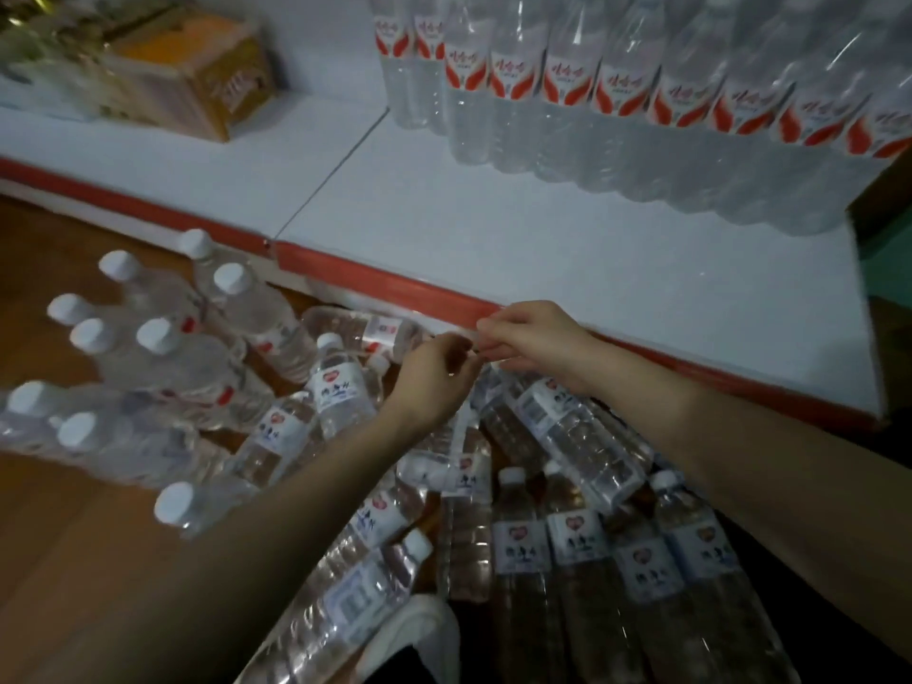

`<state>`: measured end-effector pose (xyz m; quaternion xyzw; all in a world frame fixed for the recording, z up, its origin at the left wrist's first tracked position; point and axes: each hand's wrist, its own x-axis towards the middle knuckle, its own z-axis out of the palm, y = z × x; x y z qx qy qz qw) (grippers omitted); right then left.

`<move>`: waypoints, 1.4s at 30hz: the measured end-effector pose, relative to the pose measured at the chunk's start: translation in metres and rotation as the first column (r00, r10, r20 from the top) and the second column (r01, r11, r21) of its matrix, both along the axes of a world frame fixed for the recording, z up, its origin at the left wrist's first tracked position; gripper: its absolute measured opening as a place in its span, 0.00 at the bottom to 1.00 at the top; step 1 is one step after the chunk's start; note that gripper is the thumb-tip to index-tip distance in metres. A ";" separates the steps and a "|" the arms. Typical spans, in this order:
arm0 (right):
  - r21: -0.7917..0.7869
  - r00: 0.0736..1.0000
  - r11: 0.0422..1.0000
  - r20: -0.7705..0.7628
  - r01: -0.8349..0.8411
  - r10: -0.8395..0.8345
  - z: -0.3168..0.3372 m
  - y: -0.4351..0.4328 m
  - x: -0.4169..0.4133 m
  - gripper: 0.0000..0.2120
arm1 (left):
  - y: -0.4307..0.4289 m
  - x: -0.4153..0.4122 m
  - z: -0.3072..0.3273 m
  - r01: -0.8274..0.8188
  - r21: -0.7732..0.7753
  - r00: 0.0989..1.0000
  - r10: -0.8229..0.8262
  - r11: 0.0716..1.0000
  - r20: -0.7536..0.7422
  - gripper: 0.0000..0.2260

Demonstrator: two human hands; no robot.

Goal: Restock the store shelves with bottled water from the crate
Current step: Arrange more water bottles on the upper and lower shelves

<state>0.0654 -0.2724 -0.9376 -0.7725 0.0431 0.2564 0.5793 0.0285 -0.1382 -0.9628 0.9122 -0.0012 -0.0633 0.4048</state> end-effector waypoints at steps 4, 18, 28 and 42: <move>-0.028 0.998 0.998 0.021 -0.051 0.052 -0.017 0.003 -0.021 0.04 | 0.006 -0.029 -0.001 -0.030 0.042 0.997 0.033 0.999 -0.077 0.14; -0.543 0.952 0.835 0.295 0.092 0.086 -0.050 -0.034 -0.044 0.17 | -0.018 -0.060 -0.018 -0.025 -0.069 0.981 0.011 0.997 -0.196 0.11; -0.371 0.986 0.922 0.160 0.109 -0.052 -0.088 -0.062 -0.066 0.31 | -0.039 -0.061 -0.036 0.053 -0.101 0.934 -0.085 0.993 -0.348 0.11; -0.254 0.866 0.937 0.492 0.239 -0.088 -0.013 -0.040 -0.083 0.29 | -0.057 -0.049 -0.002 -0.229 -0.748 0.964 0.038 0.623 -0.264 0.13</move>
